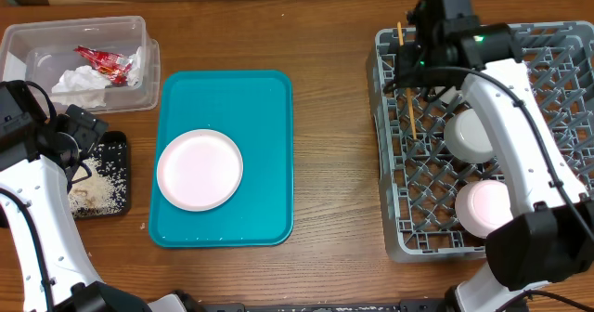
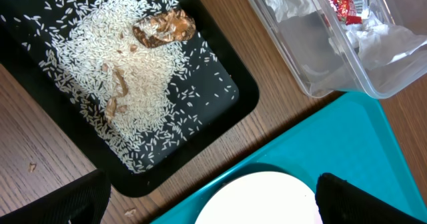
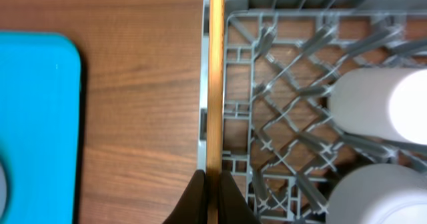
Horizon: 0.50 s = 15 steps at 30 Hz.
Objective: Sort waste into correct bins and load items into the dishwasher
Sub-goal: 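Carry the stick to the rack and release it along the left edge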
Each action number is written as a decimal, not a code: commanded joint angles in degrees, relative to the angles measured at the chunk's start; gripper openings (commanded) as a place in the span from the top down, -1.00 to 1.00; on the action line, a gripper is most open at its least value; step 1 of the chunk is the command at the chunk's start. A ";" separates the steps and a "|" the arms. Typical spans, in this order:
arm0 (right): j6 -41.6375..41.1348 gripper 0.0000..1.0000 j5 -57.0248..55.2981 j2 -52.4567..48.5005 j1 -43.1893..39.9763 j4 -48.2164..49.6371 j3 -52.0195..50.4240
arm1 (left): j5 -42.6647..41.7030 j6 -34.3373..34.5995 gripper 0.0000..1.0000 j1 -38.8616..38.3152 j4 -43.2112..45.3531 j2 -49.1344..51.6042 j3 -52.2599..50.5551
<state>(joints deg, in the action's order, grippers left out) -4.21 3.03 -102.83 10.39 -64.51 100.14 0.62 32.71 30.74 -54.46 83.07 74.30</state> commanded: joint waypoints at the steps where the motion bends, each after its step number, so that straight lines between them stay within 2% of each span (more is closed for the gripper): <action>1: 7.43 0.92 9.49 -0.15 -1.92 2.32 -4.15 | -0.22 0.55 -1.00 -0.02 0.07 0.09 0.44; 9: 5.92 0.92 8.31 -0.17 -2.49 10.38 -10.60 | -0.22 0.55 -1.00 -0.02 0.07 0.09 0.44; 15: 2.69 0.92 0.87 -0.17 -2.49 13.68 -13.66 | -0.22 0.55 -1.00 -0.02 0.07 0.09 0.44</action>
<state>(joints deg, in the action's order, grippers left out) 0.03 7.75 -103.09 7.97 -51.83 87.77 0.62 32.71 30.74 -54.46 83.07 74.30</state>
